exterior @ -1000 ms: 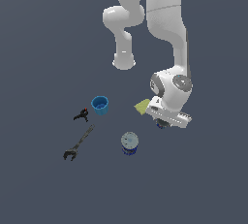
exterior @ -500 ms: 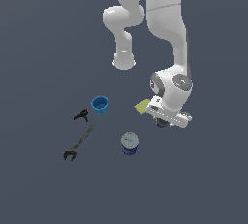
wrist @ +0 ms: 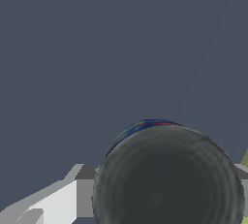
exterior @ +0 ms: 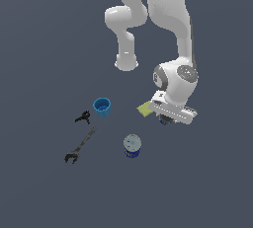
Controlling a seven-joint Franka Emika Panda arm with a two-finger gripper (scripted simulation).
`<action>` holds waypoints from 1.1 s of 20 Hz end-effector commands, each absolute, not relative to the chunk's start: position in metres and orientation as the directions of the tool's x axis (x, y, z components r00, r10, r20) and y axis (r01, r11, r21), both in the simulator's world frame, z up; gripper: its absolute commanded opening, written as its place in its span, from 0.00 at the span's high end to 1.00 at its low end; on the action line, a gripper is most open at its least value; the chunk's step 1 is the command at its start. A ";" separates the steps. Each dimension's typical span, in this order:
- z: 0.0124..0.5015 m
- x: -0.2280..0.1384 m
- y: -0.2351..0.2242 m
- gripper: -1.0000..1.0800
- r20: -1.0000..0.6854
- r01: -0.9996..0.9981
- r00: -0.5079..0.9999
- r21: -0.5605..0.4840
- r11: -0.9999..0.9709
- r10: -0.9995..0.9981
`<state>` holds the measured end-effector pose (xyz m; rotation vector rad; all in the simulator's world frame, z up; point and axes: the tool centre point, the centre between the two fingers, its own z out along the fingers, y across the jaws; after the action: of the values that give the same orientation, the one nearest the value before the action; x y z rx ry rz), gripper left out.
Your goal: Pick up a designated object from a clutter of objects.
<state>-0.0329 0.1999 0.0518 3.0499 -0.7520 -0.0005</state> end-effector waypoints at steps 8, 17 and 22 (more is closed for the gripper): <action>0.122 -0.055 0.191 1.00 0.001 -0.465 0.885 0.000 -0.885 -0.465; 0.198 -0.080 0.181 1.00 0.000 -0.465 0.885 0.000 -0.885 -0.465; 0.245 -0.094 0.175 1.00 0.000 -0.465 0.885 -0.001 -0.885 -0.465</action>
<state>-0.0894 0.1769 0.2303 3.0504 -0.7518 -0.0004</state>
